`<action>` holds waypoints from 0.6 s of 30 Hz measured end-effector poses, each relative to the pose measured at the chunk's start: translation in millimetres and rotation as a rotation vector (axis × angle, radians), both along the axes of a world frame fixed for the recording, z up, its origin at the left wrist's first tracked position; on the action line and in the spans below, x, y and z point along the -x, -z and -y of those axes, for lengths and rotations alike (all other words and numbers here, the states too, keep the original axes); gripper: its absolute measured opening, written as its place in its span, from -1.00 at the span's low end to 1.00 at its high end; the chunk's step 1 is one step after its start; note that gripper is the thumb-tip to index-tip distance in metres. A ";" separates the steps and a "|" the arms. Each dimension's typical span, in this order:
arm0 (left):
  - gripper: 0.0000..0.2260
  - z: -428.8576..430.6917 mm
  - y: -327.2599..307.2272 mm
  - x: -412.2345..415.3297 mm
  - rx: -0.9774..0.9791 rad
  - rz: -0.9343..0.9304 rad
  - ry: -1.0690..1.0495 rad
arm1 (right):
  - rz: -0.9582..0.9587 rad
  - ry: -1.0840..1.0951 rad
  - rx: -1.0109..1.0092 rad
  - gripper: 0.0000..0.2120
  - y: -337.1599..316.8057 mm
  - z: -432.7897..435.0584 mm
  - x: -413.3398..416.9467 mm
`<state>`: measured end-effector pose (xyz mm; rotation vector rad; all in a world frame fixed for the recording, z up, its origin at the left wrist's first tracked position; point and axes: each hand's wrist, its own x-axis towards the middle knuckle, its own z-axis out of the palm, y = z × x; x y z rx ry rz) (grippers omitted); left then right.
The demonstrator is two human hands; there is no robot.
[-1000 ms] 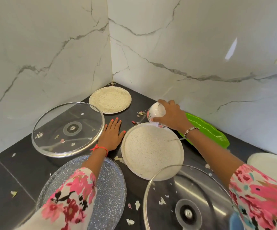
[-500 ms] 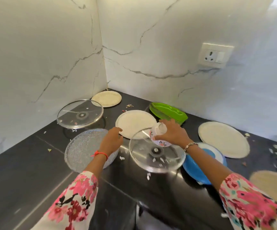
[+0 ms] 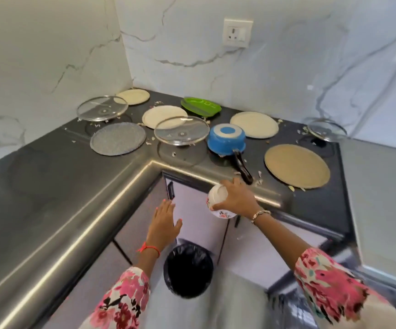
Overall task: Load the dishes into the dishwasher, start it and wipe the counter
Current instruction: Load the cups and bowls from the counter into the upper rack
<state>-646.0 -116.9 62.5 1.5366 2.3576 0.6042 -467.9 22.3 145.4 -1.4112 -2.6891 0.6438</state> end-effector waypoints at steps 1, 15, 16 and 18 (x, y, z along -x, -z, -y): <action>-0.34 15.2 8.9 -14.6 0.026 -0.015 0.042 | 0.009 0.011 0.013 -0.21 9.3 18.4 -14.6; -0.53 260.9 102.8 -189.7 0.184 0.026 0.201 | 0.206 0.172 0.201 -0.17 132.5 296.7 -204.1; -0.53 274.9 103.2 -201.6 0.204 0.024 0.222 | 0.201 0.195 0.227 -0.17 134.1 314.5 -217.8; -0.50 297.7 104.0 -228.6 0.249 0.029 0.291 | 0.190 0.253 0.263 -0.17 138.3 347.4 -247.3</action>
